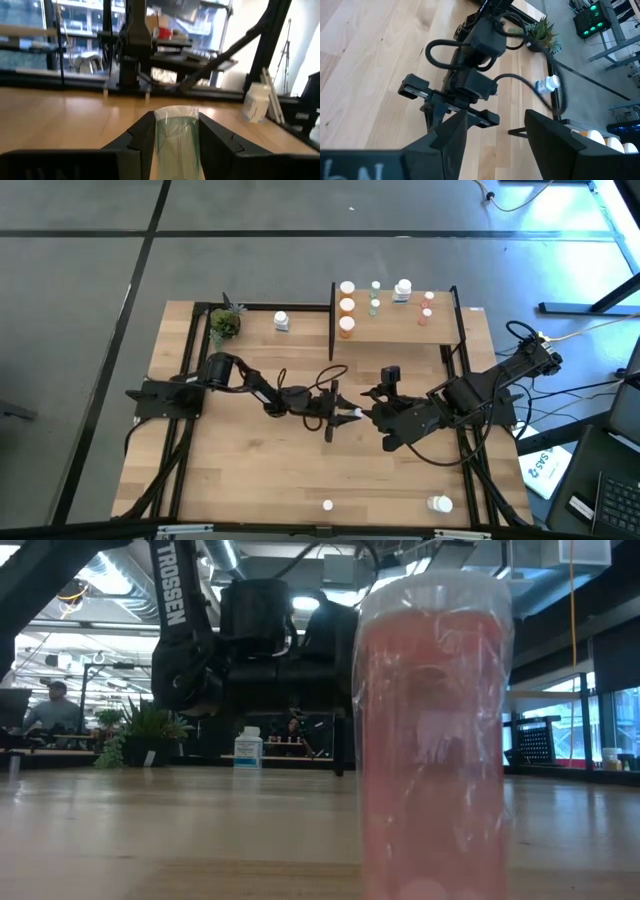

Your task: Pick and place medicine bottles onto shelf by color

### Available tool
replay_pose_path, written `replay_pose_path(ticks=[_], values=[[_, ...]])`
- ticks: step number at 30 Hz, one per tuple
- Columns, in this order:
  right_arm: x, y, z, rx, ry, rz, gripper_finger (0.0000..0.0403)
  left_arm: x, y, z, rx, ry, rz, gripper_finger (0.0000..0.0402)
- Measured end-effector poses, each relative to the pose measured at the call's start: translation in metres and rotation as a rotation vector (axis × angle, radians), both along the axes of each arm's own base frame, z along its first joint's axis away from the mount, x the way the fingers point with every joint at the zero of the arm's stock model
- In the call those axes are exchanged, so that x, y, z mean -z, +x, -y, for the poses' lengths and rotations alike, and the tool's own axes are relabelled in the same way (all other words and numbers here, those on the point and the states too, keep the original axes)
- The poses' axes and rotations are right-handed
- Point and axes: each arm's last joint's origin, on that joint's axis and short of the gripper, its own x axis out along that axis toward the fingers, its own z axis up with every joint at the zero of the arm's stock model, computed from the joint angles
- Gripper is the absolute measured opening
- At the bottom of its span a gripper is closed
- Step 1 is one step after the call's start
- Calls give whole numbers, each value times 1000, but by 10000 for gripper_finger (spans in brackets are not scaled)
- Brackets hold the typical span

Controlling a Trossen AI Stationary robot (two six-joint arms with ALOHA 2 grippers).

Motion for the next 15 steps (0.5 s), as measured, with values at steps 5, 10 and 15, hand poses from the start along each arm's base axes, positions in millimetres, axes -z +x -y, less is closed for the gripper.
replay_pose_path(ticks=[5, 10, 15], values=[[0, 0, 0, 0, 0, 0, 200, 9, 0, -1, -8, -30, -99, 117], [0, 0, 0, 0, 0, 0, 200, 18, 0, -1, -28, -101, -195, 118], [0, 0, 0, 0, 0, 0, 200, 23, -1, -1, -34, -183, -251, 118]])
